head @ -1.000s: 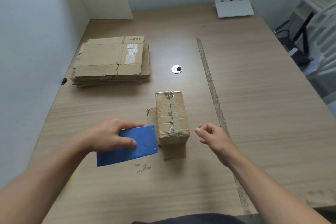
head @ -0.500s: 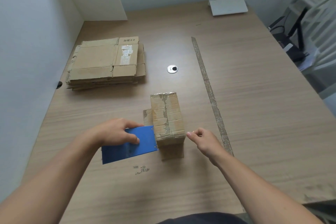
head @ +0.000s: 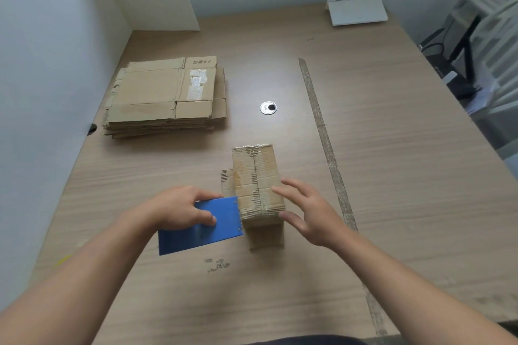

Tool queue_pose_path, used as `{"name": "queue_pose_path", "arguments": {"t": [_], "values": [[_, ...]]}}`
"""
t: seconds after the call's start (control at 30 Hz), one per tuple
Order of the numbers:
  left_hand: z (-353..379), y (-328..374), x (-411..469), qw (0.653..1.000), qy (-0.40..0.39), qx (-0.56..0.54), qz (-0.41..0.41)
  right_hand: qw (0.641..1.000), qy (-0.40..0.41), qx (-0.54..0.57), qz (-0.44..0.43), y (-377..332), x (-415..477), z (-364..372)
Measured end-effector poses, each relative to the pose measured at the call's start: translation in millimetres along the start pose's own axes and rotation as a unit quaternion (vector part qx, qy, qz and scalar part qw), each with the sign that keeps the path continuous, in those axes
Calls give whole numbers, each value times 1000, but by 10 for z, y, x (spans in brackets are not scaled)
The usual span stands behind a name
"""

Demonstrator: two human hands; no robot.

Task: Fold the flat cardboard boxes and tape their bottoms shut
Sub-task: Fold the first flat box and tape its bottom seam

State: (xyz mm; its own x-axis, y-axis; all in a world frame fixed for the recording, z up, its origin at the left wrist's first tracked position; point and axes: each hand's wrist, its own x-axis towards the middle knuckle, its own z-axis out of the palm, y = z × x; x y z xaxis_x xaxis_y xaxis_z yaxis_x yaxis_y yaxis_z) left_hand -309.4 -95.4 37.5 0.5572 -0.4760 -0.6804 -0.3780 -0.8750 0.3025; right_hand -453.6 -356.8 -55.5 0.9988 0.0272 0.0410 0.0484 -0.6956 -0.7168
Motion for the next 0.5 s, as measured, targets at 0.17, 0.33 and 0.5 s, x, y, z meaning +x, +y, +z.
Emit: {"name": "queue_pose_path", "arguments": {"t": [0.17, 0.33, 0.5], "values": [[1, -25, 9, 1000, 0, -5, 5, 983, -141, -90, -75, 116, 257, -95], [55, -82, 42, 999, 20, -29, 12, 998, -54, -3, -40, 115, 194, 66], [65, -110, 74, 999, 7, -41, 6, 996, 58, -31, -54, 26, 67, 273]]}}
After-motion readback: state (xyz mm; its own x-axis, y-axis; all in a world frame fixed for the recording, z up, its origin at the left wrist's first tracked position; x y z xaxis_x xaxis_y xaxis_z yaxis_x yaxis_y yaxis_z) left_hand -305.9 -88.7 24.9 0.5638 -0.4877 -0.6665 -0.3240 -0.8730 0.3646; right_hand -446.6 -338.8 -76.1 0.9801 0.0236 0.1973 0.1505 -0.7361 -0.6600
